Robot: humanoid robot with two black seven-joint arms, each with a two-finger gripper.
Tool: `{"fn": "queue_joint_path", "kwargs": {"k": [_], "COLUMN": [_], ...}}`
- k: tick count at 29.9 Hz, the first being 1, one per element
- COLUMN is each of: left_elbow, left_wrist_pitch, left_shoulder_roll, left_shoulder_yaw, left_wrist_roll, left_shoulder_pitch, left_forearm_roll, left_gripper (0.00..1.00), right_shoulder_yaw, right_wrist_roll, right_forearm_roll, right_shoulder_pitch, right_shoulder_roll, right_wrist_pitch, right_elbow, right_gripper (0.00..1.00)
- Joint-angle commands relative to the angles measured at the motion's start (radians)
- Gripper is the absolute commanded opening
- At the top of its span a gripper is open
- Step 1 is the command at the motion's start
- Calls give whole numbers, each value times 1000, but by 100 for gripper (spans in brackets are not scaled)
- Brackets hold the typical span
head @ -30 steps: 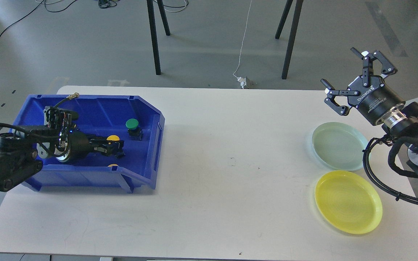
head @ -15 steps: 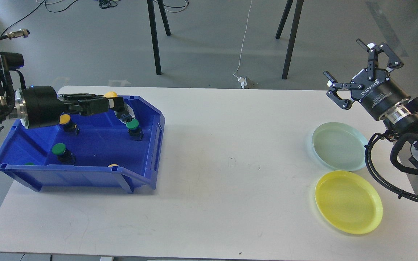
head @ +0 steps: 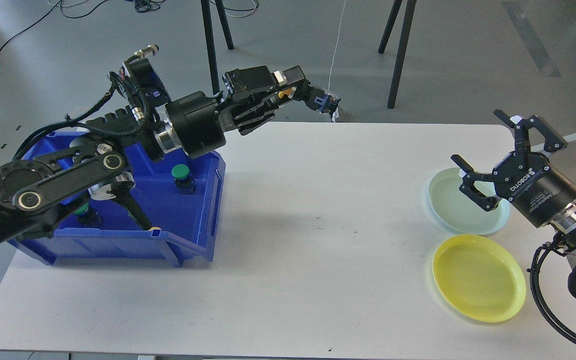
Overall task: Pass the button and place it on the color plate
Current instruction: 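Lift the yellow button out and raise it toward the table center, then move the right gripper toward the left gripper and grasp the button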
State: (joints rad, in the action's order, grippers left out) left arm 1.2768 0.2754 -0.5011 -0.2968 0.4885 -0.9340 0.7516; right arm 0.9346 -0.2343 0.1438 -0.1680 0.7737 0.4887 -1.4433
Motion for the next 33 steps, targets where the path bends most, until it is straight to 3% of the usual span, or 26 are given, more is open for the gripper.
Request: {"fn": "queue_joint_path", "kwargs": {"k": [1,8,14,22,33], "left_elbow": [-14,-10,-10,-13,-13], "left_wrist_pitch": [-1,2,2,8,10], "left_shoulder_roll": [26,27,29,27,27], "left_shoulder_yaw": [-1,-1,1,-1,-1], "left_wrist_roll": [0,0,0,0,0], "left_shoulder_pitch": [6,11,11,11,12], "left_forearm_roll": [9,8,9,9,8], "left_gripper": [11,12,12,13,13], "right_shoulder_yaw": [-51,-174,-227,-401,-462], "right_wrist_roll": [29,24,24,20,-7], "right_forearm_roll": [49,8,-185,-204,-286], "right_shoulder_pitch": [6,-60,-194,-415,-505], "right_shoulder_roll": [-23,-186,-169,-134,-148], "right_wrist_pitch": [0,0,0,0,0], "right_elbow": [-57,-52,-43,-42,-8], "right_gripper": [99,99,99,99,99]}}
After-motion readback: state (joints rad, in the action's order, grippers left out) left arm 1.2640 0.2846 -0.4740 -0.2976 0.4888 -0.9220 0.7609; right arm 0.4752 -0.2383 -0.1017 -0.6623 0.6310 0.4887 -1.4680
